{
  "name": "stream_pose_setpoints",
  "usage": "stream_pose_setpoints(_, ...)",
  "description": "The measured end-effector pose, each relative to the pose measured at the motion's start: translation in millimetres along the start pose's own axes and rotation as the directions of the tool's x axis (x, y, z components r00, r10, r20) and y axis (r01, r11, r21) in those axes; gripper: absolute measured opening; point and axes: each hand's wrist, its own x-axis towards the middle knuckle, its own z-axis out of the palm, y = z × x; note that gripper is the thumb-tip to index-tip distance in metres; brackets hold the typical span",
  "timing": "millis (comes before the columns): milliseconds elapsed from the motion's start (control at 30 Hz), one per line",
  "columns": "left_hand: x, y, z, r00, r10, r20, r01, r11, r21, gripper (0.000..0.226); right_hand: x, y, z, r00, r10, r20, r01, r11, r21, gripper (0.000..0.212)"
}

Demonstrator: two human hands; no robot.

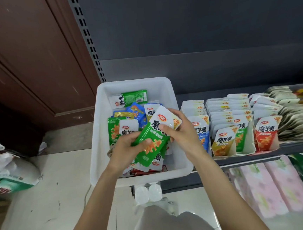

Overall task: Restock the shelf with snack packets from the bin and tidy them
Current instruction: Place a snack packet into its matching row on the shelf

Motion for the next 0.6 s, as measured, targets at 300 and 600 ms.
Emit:
stream_pose_setpoints(300,7.8,31.5,80.7,0.969,0.227,0.099,-0.233,0.971,0.052,0.012,-49.4,-21.7,-83.4,0.950,-0.099,-0.296,0.141,0.982,0.123,0.013)
stream_pose_setpoints(600,33.6,33.0,159.7,0.890,0.410,0.202,-0.455,0.753,0.476,0.028,-83.3,-37.1,-217.2,0.662,-0.400,-0.634,0.356,0.912,-0.203,0.019)
